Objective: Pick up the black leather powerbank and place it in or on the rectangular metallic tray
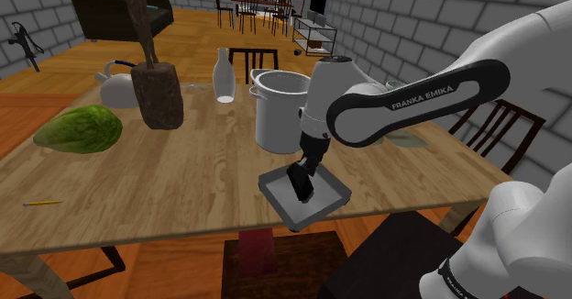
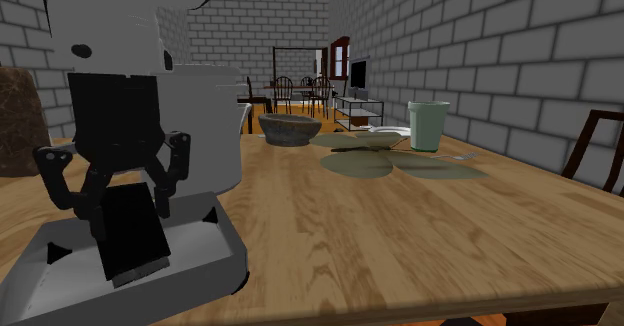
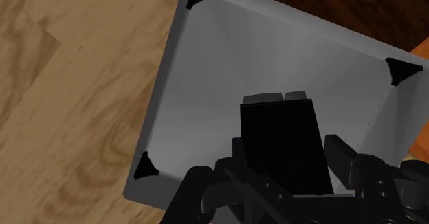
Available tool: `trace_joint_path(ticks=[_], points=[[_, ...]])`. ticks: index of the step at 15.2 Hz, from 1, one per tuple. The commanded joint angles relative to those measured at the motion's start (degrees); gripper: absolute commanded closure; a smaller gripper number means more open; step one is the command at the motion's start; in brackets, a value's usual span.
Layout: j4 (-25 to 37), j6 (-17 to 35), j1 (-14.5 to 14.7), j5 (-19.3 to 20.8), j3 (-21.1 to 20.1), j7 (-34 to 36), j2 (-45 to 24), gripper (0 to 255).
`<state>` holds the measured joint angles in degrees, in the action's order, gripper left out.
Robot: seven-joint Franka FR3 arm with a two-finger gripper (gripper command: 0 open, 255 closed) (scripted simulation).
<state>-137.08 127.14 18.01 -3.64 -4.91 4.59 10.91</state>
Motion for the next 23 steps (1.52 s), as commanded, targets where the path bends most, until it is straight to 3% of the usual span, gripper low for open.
trace_joint_path(ticks=[1, 7, 8, 13, 17, 23], points=[[-0.4, 0.6, 0.0, 0.0, -0.1, 0.0, -0.4, 255], [-0.4, 0.6, 0.0, 0.0, 0.0, 0.0, -0.4, 255], [-0.5, 0.6, 0.0, 0.0, 0.0, 0.0, -0.2, 0], [-0.4, 0.6, 0.0, 0.0, 0.0, 0.0, -0.4, 0], [3.9, -7.1, -0.1, 0.0, 0.3, 0.0, 3.1, 0], [3.9, -7.1, -0.1, 0.0, 0.3, 0.0, 3.1, 0]])
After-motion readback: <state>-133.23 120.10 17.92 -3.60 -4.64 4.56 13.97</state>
